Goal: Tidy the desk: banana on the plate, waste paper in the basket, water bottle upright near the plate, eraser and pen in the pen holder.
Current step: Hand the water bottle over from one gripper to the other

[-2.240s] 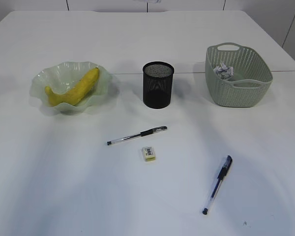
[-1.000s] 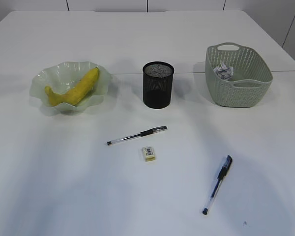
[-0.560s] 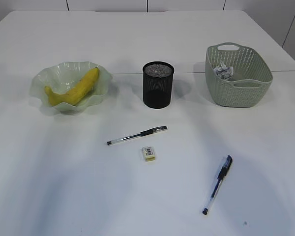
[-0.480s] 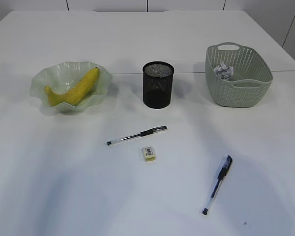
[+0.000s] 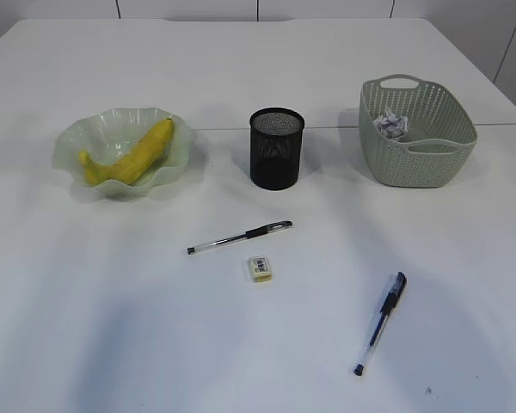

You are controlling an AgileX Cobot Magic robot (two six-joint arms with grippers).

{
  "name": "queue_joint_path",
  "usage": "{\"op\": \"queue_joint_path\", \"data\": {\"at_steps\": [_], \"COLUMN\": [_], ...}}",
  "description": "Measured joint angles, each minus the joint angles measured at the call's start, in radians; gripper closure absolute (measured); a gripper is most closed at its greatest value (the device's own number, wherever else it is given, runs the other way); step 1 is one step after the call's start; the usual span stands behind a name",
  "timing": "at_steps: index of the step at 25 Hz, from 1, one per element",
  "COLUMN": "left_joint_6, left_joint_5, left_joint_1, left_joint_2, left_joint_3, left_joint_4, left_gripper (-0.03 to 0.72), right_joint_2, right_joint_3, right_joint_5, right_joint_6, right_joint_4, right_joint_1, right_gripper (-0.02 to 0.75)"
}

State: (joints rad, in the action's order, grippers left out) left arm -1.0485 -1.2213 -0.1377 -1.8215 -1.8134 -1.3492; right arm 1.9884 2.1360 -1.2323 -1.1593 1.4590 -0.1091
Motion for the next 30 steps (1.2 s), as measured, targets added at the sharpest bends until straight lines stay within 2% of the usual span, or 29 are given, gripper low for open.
{"op": "queue_joint_path", "data": {"at_steps": [4, 7, 20, 30], "left_joint_6": [-0.012, -0.028, -0.044, -0.046], "left_joint_5": [0.000, 0.002, 0.009, 0.006], "left_joint_1": [-0.045, -0.061, -0.061, -0.061], "left_joint_2": [0.000, 0.000, 0.000, 0.000], "left_joint_3": [0.000, 0.000, 0.000, 0.000], "left_joint_4": [-0.014, -0.038, -0.082, -0.082], "left_gripper": [0.129, 0.111, 0.097, 0.094], "right_joint_2": [0.000, 0.000, 0.000, 0.000], "right_joint_3": [0.000, 0.000, 0.000, 0.000], "right_joint_5": [0.000, -0.004, -0.014, -0.014], "right_joint_6": [0.004, 0.004, 0.021, 0.023], "right_joint_4": [0.000, 0.002, 0.019, 0.053], "right_joint_1": [0.000, 0.000, -0.076, -0.076], "right_gripper": [0.391, 0.391, 0.391, 0.391]}}
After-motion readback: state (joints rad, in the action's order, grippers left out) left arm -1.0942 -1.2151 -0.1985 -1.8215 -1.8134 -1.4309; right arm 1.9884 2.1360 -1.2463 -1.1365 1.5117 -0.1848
